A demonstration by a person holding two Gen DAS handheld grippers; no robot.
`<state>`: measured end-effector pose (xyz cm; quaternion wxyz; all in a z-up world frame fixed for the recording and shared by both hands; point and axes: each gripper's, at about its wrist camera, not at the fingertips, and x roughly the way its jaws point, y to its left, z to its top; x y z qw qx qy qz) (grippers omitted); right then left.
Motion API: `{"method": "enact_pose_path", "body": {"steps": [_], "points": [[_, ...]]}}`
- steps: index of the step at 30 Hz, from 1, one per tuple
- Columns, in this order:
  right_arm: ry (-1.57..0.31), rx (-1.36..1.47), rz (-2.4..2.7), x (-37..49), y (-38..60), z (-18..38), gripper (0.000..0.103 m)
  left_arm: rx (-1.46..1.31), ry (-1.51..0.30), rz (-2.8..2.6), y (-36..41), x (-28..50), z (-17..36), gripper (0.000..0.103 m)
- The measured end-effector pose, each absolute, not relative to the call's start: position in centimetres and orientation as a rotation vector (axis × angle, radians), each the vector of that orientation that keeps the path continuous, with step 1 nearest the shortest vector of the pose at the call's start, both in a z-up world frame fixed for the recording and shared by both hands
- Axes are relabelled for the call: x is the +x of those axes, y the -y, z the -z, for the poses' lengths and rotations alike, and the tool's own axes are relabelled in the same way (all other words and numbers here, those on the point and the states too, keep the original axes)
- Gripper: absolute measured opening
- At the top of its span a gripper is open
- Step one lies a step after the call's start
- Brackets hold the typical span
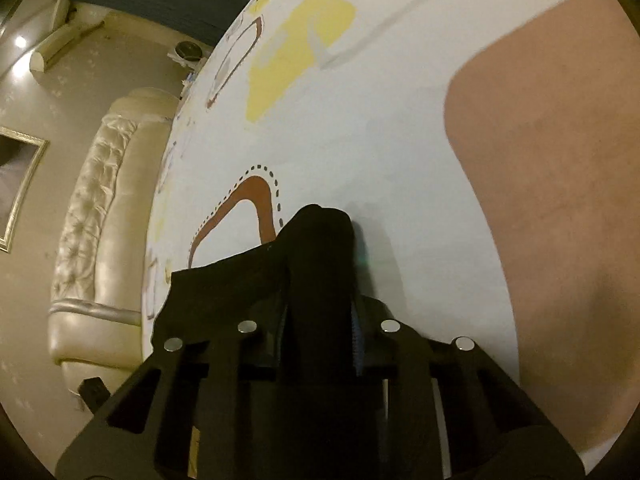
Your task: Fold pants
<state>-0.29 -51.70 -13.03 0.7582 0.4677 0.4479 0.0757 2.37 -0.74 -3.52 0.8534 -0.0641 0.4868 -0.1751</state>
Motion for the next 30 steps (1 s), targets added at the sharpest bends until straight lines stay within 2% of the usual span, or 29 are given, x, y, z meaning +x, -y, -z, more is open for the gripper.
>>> {"method": "enact_pose_path", "body": {"steps": [2, 9, 14, 17, 19, 20, 21, 25, 30], "points": [[-0.962, 1.059, -0.183, -0.3, 51.9, 13.3, 0.025, -0.137, -1.029, 0.370, 0.7, 2.4, 3.6, 0.078], [-0.943, 1.112, -0.266, -4.8, 52.9, 11.9, 0.043, -0.149, -1.027, 0.362, 0.5, 2.4, 3.6, 0.078], [-0.990, 1.070, -0.291, -8.7, 53.0, 11.7, 0.045, -0.166, -1.032, 0.364, 0.4, 2.4, 3.6, 0.078], [-1.002, 1.065, -0.301, -9.7, 53.1, 12.1, 0.043, -0.161, -1.027, 0.364, 0.4, 2.4, 3.5, 0.078], [-1.005, 1.043, -0.289, -9.9, 53.1, 12.3, 0.036, -0.159, -1.023, 0.363, 0.3, 2.3, 3.4, 0.078], [-1.016, 1.012, -0.276, -9.9, 52.9, 12.2, 0.028, -0.160, -1.022, 0.362, 0.3, 2.3, 3.4, 0.078], [-1.028, 0.967, -0.261, -9.7, 52.6, 12.1, 0.025, -0.161, -1.022, 0.361, 0.3, 2.3, 3.4, 0.078], [-1.019, 0.929, -0.239, -9.9, 52.0, 12.2, 0.024, -0.160, -1.028, 0.359, 0.4, 2.3, 3.5, 0.078], [-0.992, 1.007, -0.217, -10.4, 53.0, 11.4, 0.031, -0.156, -1.023, 0.356, 0.3, 2.3, 3.4, 0.078]]}}
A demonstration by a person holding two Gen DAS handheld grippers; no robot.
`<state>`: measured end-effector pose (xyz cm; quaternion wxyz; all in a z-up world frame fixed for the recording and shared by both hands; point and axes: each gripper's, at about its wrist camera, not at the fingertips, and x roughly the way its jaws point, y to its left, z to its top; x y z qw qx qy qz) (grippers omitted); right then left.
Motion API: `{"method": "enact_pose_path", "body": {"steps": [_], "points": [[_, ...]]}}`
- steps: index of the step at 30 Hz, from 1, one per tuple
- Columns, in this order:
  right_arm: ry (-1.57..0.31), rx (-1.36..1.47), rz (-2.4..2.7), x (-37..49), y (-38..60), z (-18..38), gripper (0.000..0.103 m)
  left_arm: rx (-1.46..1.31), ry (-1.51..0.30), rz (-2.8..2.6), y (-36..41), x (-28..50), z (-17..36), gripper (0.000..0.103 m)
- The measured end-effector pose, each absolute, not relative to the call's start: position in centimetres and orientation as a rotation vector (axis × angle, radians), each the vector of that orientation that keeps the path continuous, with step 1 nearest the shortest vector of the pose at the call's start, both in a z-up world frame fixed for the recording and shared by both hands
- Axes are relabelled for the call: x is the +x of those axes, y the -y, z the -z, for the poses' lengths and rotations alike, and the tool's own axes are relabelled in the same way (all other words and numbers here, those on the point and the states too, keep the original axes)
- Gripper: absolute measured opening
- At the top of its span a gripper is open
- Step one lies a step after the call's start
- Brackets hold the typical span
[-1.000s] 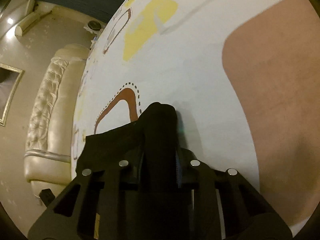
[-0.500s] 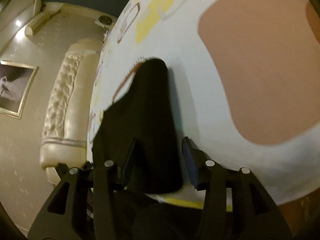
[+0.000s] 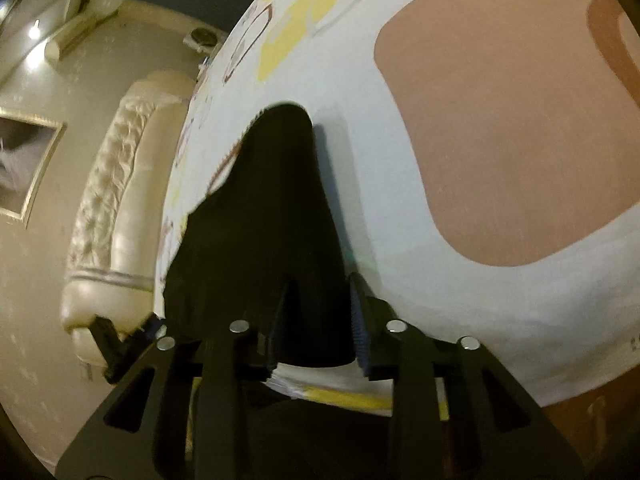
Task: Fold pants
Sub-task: 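Grasp the folded pants edge with the left gripper and fold it toward the right gripper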
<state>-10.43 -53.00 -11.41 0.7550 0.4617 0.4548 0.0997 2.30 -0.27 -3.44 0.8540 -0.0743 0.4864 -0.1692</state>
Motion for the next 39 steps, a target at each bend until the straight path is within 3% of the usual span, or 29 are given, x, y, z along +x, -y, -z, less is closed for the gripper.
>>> {"method": "enact_pose_path", "body": {"steps": [6, 19, 31, 39], "points": [[-0.816, 1.057, -0.222, -11.3, 53.6, 7.3, 0.048, -0.185, -1.030, 0.346, 0.0, 2.5, 3.6, 0.078], [-0.964, 1.076, -0.343, -9.0, 48.7, 10.4, 0.050, -0.236, -1.038, 0.331, -1.6, 2.9, 3.5, 0.078], [-0.953, 1.057, -0.368, -9.0, 48.0, 10.2, 0.053, -0.642, -1.072, 0.252, -17.6, 6.0, 4.9, 0.078], [-0.939, 1.059, -0.371, -8.9, 47.7, 10.0, 0.061, -0.804, -1.145, 0.357, -20.6, 8.0, 8.9, 0.078]]}}
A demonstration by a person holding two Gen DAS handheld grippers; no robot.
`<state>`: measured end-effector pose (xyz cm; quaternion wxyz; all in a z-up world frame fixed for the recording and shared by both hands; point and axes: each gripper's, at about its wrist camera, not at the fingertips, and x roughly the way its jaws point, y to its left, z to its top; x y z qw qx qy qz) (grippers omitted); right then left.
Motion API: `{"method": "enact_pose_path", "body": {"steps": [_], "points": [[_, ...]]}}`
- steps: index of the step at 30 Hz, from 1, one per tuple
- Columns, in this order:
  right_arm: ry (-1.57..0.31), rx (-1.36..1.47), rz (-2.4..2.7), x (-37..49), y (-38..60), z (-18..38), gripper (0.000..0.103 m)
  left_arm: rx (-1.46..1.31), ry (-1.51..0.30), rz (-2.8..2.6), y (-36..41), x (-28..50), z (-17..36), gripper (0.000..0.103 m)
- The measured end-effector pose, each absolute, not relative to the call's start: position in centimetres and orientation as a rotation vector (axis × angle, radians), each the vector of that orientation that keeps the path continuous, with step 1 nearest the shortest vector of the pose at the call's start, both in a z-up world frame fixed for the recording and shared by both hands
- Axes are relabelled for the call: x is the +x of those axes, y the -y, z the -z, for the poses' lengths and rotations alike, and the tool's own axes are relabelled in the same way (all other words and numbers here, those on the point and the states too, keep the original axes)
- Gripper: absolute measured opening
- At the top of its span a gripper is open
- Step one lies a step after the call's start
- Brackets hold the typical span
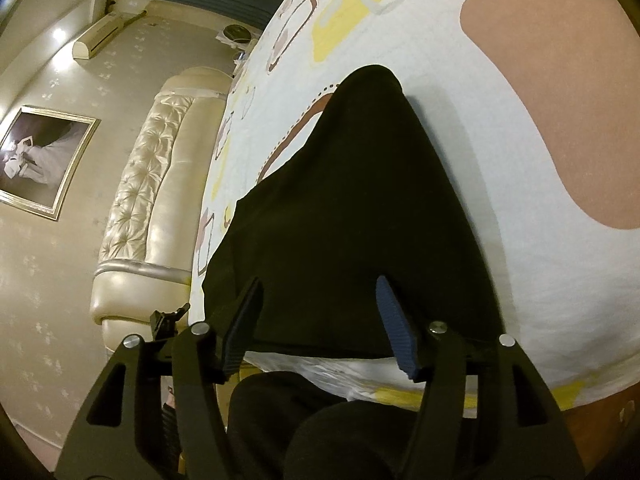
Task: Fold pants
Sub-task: 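Grasp the folded pants edge with the left gripper and fold it toward the right gripper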
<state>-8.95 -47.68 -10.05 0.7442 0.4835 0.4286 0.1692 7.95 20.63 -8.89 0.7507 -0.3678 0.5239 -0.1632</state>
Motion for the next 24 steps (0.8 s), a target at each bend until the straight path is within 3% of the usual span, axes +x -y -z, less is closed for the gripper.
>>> {"method": "enact_pose_path", "body": {"steps": [8, 10, 17, 24], "points": [[-0.929, 1.047, -0.375, -8.8, 47.4, 9.7, 0.069, -0.710, -1.118, 0.431, -18.3, 9.0, 9.2, 0.077], [-0.927, 1.040, -0.379, -8.8, 47.3, 9.7, 0.070, -0.680, -1.129, 0.431, -18.4, 9.1, 9.0, 0.070], [-0.924, 1.046, -0.383, -8.9, 47.2, 9.5, 0.072, -0.643, -1.131, 0.410, -21.4, 9.8, 8.5, 0.070], [-0.915, 1.040, -0.387, -8.7, 47.1, 9.5, 0.076, -0.640, -1.160, 0.506, -18.7, 11.3, 9.3, 0.070]]}}
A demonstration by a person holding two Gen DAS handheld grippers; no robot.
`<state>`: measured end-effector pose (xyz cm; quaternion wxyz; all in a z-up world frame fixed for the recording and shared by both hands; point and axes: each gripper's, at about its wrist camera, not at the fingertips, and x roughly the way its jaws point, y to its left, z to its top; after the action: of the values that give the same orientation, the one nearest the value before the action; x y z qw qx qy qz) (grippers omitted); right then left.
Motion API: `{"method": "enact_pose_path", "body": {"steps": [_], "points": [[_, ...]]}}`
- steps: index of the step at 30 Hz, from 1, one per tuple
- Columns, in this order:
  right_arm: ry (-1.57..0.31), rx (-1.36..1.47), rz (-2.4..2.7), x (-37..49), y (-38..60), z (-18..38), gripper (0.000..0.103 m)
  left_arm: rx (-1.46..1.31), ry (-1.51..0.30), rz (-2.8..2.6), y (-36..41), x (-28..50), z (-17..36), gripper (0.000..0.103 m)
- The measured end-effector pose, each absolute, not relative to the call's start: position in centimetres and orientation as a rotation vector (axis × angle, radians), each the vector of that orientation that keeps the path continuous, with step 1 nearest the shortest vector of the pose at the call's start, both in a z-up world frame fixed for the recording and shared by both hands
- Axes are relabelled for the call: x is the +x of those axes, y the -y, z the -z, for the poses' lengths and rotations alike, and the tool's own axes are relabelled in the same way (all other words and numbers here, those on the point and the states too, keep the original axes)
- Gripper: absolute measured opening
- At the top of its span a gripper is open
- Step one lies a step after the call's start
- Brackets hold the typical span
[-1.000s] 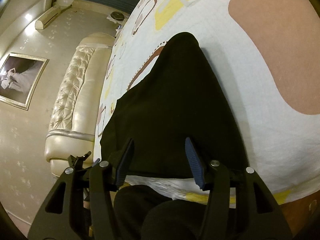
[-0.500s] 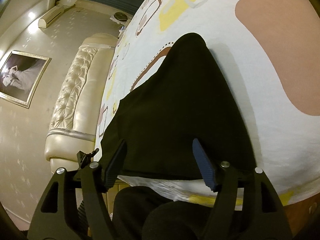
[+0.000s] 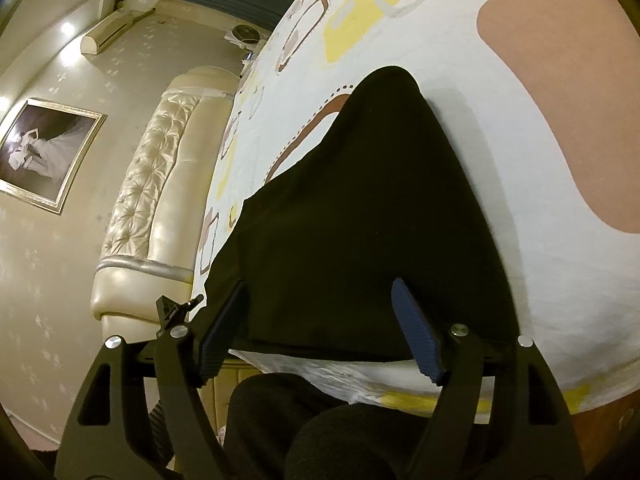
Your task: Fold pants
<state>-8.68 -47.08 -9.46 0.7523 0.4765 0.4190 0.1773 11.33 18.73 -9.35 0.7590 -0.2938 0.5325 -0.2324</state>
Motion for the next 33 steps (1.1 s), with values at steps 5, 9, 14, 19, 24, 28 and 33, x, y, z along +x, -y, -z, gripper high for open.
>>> {"method": "enact_pose_path", "body": {"steps": [5, 9, 14, 19, 24, 28, 33], "points": [[-0.913, 1.026, -0.388, -8.5, 46.8, 9.2, 0.080, -0.675, -1.171, 0.610, -15.6, 11.3, 10.1, 0.067], [-0.909, 1.025, -0.393, -8.5, 46.8, 9.2, 0.081, -0.734, -1.222, 0.557, -16.3, 11.2, 11.2, 0.017], [-0.904, 1.021, -0.397, -8.4, 46.8, 9.2, 0.086, -0.623, -1.187, 0.523, -14.7, 10.4, 8.9, 0.016], [-0.899, 0.995, -0.397, -8.3, 46.2, 8.8, 0.091, -0.559, -1.166, 0.500, -13.0, 10.3, 5.7, 0.015], [-0.889, 0.976, -0.399, -8.3, 45.9, 8.6, 0.096, -0.502, -1.119, 0.515, -10.8, 9.7, 1.6, 0.015], [-0.892, 0.971, -0.395, -8.2, 45.8, 8.5, 0.096, -0.453, -1.096, 0.530, -8.3, 9.3, -1.8, 0.015], [-0.893, 0.971, -0.396, -8.2, 45.7, 8.4, 0.096, -0.424, -1.074, 0.588, -4.9, 8.8, -5.4, 0.014]]}}
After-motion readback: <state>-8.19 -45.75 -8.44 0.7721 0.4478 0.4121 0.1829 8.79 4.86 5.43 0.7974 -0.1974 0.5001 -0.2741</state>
